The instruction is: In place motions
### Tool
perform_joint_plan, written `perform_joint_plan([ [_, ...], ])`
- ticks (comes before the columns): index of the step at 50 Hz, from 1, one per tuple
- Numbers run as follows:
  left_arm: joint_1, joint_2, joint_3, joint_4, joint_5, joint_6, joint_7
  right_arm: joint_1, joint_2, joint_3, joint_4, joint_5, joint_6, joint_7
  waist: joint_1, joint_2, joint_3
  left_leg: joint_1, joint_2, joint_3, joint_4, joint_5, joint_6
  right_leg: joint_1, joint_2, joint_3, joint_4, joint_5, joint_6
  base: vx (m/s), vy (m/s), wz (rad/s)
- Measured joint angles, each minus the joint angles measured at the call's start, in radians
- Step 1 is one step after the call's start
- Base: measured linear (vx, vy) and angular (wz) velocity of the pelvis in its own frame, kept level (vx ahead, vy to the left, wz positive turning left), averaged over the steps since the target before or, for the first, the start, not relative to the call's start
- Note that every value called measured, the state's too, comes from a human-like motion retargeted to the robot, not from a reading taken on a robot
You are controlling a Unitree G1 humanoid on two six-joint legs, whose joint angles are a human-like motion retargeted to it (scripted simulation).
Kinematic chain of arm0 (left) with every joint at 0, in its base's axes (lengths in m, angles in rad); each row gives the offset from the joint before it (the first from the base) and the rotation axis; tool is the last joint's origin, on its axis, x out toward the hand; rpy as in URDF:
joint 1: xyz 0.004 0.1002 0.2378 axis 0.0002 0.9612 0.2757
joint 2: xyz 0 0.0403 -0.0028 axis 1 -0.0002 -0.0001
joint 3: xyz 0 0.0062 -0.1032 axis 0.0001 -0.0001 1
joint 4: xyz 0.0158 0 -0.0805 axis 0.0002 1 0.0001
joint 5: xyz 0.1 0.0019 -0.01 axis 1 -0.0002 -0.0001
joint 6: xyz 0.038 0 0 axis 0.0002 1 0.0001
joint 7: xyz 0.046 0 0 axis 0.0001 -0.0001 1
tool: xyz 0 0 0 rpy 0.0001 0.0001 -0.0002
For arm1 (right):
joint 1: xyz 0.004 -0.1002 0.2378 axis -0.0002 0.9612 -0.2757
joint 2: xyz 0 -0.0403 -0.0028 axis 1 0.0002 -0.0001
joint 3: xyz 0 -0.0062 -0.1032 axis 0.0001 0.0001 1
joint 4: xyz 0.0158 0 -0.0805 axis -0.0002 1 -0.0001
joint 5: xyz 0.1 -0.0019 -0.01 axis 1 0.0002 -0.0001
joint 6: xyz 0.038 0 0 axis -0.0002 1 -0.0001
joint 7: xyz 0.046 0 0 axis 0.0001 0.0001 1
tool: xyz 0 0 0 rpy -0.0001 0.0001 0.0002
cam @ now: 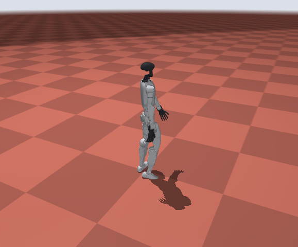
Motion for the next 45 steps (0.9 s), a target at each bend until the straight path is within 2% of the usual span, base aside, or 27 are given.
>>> perform_joint_plan([
  [2,0.089,0.019,0.048,0.016,-0.069,0.019,-0.058,-0.063,0.012,0.046,0.029,0.034,0.007,0.001,0.018,-0.004,-0.009,0.005,0.006,0.033,0.010,0.004,-0.021,0.011,0.006,0.007,-0.048,-0.063,-0.007,-0.08,-0.25,-0.68],
  [5,0.176,0.039,0.082,0.061,-0.139,0.045,-0.105,-0.158,0.034,0.115,0.086,0.076,0.018,-0.007,0.062,-0.010,-0.001,0.007,0.030,0.085,0.065,0.015,-0.041,0.005,0.015,0.055,-0.051,-0.082,-0.026,-0.21,-0.31,-0.61],
  [8,0.229,0.058,0.119,0.140,-0.054,0.054,-0.044,-0.267,0.062,0.204,0.141,0.031,0.035,-0.034,0.068,-0.015,0.055,-0.053,0.098,0.015,0.269,0.137,-0.020,0.023,-0.024,0.040,-0.011,-0.103,-0.024,-0.24,-0.21,0.22],
  [10,0.264,0.077,0.099,0.179,0.017,0.049,0.009,-0.337,0.091,0.278,0.146,-0.017,0.048,-0.033,0.098,-0.044,0.108,-0.129,0.174,-0.007,0.506,0.235,0.034,0.052,-0.050,0.041,-0.009,-0.112,-0.038,-0.30,-0.27,-0.09],
  [13,0.342,0.109,0.021,0.225,0.147,0.048,0.015,-0.431,0.123,0.317,0.100,-0.025,0.035,0.014,0.199,-0.039,0.169,-0.309,0.292,-0.111,0.871,0.313,0.170,0.090,-0.030,0.041,-0.013,-0.120,-0.061,-0.20,-0.26,-0.08],
  [15,0.400,0.113,0.005,0.248,0.224,0.057,-0.001,-0.485,0.139,0.289,0.070,0.001,0.039,0.023,0.259,-0.015,0.179,-0.440,0.381,-0.176,1.077,0.269,0.148,0.101,0.005,0.031,-0.025,-0.118,-0.080,-0.11,-0.22,0.15],
  [17,0.506,0.130,-0.015,0.248,0.274,0.099,-0.080,-0.580,0.168,0.222,0.003,0.056,0.024,0.008,0.353,0.032,0.208,-0.613,0.521,-0.233,1.332,0.194,0.147,0.135,0.070,0.026,-0.050,-0.112,-0.107,-0.08,-0.23,-0.03],
  [19,0.593,0.135,0.008,0.248,0.294,0.146,-0.134,-0.678,0.186,0.211,-0.050,0.103,0.011,0.001,0.426,0.055,0.227,-0.768,0.586,-0.273,1.502,0.134,0.162,0.154,0.110,0.051,-0.069,-0.105,-0.128,-0.06,-0.21,-0.38],
  [21,0.683,0.134,0.051,0.248,0.285,0.197,-0.169,-0.773,0.201,0.236,-0.112,0.126,-0.003,0.012,0.503,0.041,0.248,-0.894,0.616,-0.263,1.627,0.082,0.184,0.163,0.110,0.104,-0.072,-0.102,-0.146,0.04,-0.15,-0.95],
  [26,0.826,0.118,0.171,0.248,0.242,0.260,-0.255,-0.963,0.226,0.295,-0.304,0.104,-0.071,0.059,0.669,-0.054,0.306,-1.047,0.593,-0.140,1.752,-0.017,0.237,0.100,0.013,0.212,0.008,-0.119,-0.181,0.03,-0.05,-0.95],
  [30,0.810,0.118,0.202,0.248,0.227,0.239,-0.255,-1.086,0.227,0.343,-0.368,0.167,-0.126,-0.017,0.692,-0.068,0.332,-1.053,0.590,-0.184,1.760,-0.017,0.252,0.080,0.005,0.214,0.050,-0.138,-0.191,0.02,-0.08,0.15],
  [33,0.742,0.128,0.177,0.248,0.229,0.203,-0.238,-1.120,0.231,0.330,-0.359,0.184,-0.130,-0.006,0.664,-0.041,0.286,-1.011,0.605,-0.278,1.724,0.004,0.238,0.097,0.052,0.172,-0.001,-0.126,-0.182,-0.01,-0.02,0.82],
  [36,0.668,0.133,0.164,0.248,0.224,0.166,-0.215,-1.096,0.236,0.330,-0.342,0.158,-0.144,0.064,0.590,-0.021,0.205,-0.905,0.569,-0.338,1.591,0.063,0.170,0.095,0.085,0.107,-0.056,-0.110,-0.160,0.01,0.13,1.26],
  [38,0.622,0.132,0.170,0.248,0.204,0.139,-0.197,-1.059,0.245,0.339,-0.334,0.111,-0.158,0.076,0.522,-0.021,0.155,-0.769,0.499,-0.320,1.421,0.108,0.127,0.090,0.083,0.062,-0.082,-0.104,-0.141,0.09,0.16,1.28],
  [41,0.571,0.125,0.193,0.248,0.148,0.111,-0.161,-0.982,0.267,0.352,-0.310,0.021,-0.195,0.053,0.417,-0.051,0.092,-0.521,0.313,-0.263,1.041,0.185,0.077,0.090,0.031,0.021,-0.086,-0.116,-0.099,0.21,0.19,1.02],
  [43,0.550,0.126,0.203,0.243,0.108,0.103,-0.142,-0.923,0.281,0.354,-0.282,-0.015,-0.210,0.048,0.357,-0.059,0.049,-0.364,0.187,-0.261,0.749,0.249,0.059,0.095,0.014,0.007,-0.082,-0.128,-0.077,0.34,0.18,0.71],
  [45,0.538,0.126,0.208,0.229,0.082,0.100,-0.139,-0.872,0.289,0.357,-0.254,-0.034,-0.218,0.057,0.312,-0.063,0.013,-0.240,0.099,-0.256,0.496,0.315,0.064,0.098,0.006,-0.006,-0.078,-0.138,-0.061,0.36,0.21,0.50],
])
